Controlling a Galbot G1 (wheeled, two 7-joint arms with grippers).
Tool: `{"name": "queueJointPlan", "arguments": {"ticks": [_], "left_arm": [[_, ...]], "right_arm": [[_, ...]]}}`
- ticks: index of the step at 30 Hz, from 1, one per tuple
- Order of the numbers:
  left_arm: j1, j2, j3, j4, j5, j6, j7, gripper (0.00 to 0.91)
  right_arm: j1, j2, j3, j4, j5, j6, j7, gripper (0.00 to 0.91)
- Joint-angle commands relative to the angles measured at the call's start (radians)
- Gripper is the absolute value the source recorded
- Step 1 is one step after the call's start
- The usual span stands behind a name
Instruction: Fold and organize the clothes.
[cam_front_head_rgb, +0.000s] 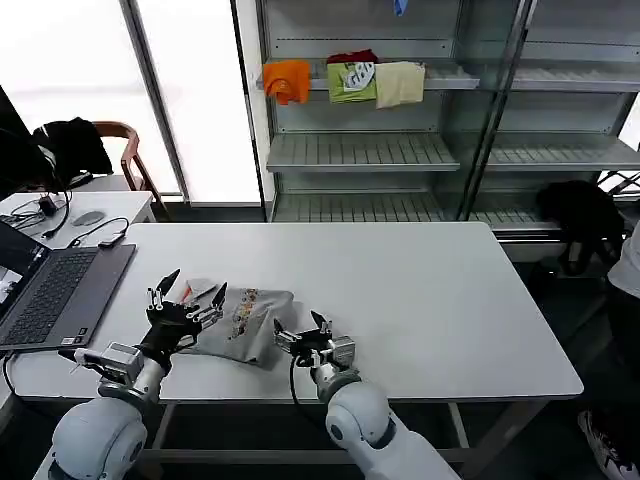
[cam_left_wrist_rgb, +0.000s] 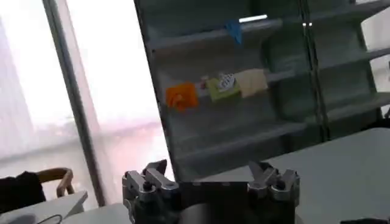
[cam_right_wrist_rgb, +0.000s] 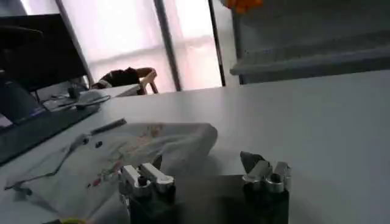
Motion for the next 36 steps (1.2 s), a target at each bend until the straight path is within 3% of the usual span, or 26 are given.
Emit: {"name": "queueJointPlan", "arguments": {"ticks": [1, 2, 3, 4, 5, 7, 8, 12, 14, 17, 27, 36], "left_arm": [[0.027, -0.012, -0.037, -0.004, -0.020, -0.006, 0.032, 0.907], [0.027, -0.012, -0.036, -0.006, -0.018, -0.006, 0.034, 0.907], [0.028, -0.012, -0.035, -0.006, -0.017, -0.006, 0.037, 0.907], [0.028, -0.012, -0.034, -0.005, -0.015, -0.006, 0.038, 0.907], [0.027, -0.013, -0.034, -0.002, -0.016, -0.007, 0.038, 0.907], [0.027, -0.014, -0.034, 0.003, -0.017, -0.007, 0.038, 0.907], [0.027, -0.014, -0.034, 0.005, -0.017, -0.008, 0.038, 0.907], [0.027, -0.015, -0.033, 0.007, -0.017, -0.008, 0.038, 0.907], [0.026, -0.015, -0.032, 0.007, -0.017, -0.007, 0.038, 0.907], [0.026, -0.018, -0.029, 0.007, -0.016, -0.006, 0.038, 0.907], [0.029, -0.020, -0.026, 0.002, -0.015, -0.005, 0.037, 0.907], [0.027, -0.023, -0.015, -0.001, -0.015, -0.005, 0.037, 0.907]], "right_arm": [[0.045, 0.051, -0.072, -0.062, 0.009, -0.033, 0.014, 0.907], [0.044, 0.051, -0.072, -0.063, 0.008, -0.032, 0.013, 0.907], [0.043, 0.051, -0.072, -0.065, 0.009, -0.032, 0.013, 0.725], [0.042, 0.050, -0.071, -0.066, 0.009, -0.032, 0.014, 0.645], [0.040, 0.050, -0.071, -0.068, 0.009, -0.031, 0.014, 0.504], [0.035, 0.049, -0.069, -0.070, 0.009, -0.025, 0.013, 0.363], [0.032, 0.049, -0.068, -0.070, 0.009, -0.023, 0.013, 0.202], [0.024, 0.044, -0.068, -0.064, 0.008, -0.021, 0.013, 0.141], [0.024, 0.042, -0.067, -0.062, 0.008, -0.018, 0.014, 0.040], [0.027, 0.042, -0.063, -0.066, 0.008, -0.017, 0.014, 0.000], [0.028, 0.003, -0.027, -0.009, 0.009, -0.006, 0.021, 0.000], [-0.027, -0.128, 0.125, 0.022, 0.032, 0.023, -0.003, 0.000]]}}
